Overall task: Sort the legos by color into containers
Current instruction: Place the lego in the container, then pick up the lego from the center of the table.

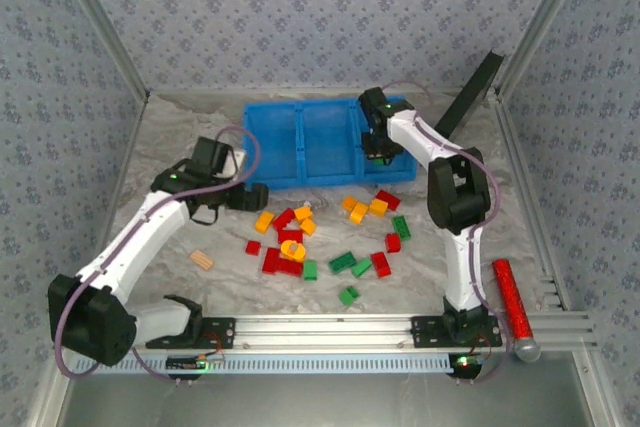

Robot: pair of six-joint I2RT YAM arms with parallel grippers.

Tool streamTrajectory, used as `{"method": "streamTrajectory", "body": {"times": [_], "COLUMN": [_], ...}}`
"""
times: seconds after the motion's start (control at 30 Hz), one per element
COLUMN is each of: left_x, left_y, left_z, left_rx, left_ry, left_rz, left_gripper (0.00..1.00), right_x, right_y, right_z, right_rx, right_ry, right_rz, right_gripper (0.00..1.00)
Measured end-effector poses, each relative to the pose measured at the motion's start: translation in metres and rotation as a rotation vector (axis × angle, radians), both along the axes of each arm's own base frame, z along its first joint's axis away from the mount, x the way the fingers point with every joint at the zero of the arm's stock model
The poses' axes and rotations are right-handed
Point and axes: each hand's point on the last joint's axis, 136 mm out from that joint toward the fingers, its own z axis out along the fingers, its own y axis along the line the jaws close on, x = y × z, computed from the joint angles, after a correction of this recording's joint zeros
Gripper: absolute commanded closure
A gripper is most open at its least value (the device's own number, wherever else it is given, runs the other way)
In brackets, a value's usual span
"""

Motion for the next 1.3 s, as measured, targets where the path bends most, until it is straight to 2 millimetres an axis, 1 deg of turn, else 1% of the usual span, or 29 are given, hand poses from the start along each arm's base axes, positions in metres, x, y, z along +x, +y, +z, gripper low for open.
{"method": "streamTrajectory", "body": {"times": [0.07, 0.17, 0.33, 0.43, 0.57, 0.67, 0.8, 0.9, 1.03, 1.17, 1.3], "left_x": [-0.009, -0.015, -0.008, -0.001, 0.013, 0.022, 0.027, 0.027, 0.032, 0.035, 0.036], "left_y": [-0.014, -0.028, -0.038, -0.046, -0.063, -0.073, -0.077, -0.076, -0.08, -0.085, -0.088], "left_z": [-0.016, -0.04, -0.068, -0.077, -0.081, -0.086, -0.097, -0.103, -0.103, -0.104, -0.105], "left_rx": [0.029, 0.075, 0.149, 0.2, 0.239, 0.261, 0.289, 0.303, 0.305, 0.307, 0.301], "left_ry": [0.035, 0.073, 0.096, 0.093, 0.066, 0.051, 0.06, 0.075, 0.069, 0.068, 0.073], "left_rz": [-0.052, -0.105, -0.14, -0.179, -0.234, -0.266, -0.282, -0.288, -0.297, -0.307, -0.311], "left_gripper": [0.04, 0.1, 0.14, 0.19, 0.22, 0.23, 0.26, 0.3, 0.35, 0.41, 0.45], "right_x": [0.003, 0.009, 0.011, 0.011, 0.008, 0.004, -0.001, -0.003, -0.005, -0.008, -0.018], "right_y": [0.003, 0.007, 0.01, 0.01, 0.011, 0.013, 0.016, 0.017, 0.018, 0.02, 0.019], "right_z": [-0.006, -0.005, -0.001, 0.0, 0.001, 0.006, 0.014, 0.018, 0.028, 0.05, 0.08], "right_rx": [0.006, 0.018, 0.026, 0.026, 0.032, 0.044, 0.056, 0.059, 0.071, 0.09, 0.116], "right_ry": [0.007, 0.0, -0.01, -0.009, 0.004, 0.011, 0.015, 0.016, 0.005, -0.031, -0.082], "right_rz": [0.006, 0.023, 0.03, 0.033, 0.043, 0.056, 0.066, 0.073, 0.08, 0.087, 0.091], "right_gripper": [0.69, 0.63, 0.59, 0.55, 0.44, 0.39, 0.38, 0.41, 0.46, 0.47, 0.48]}}
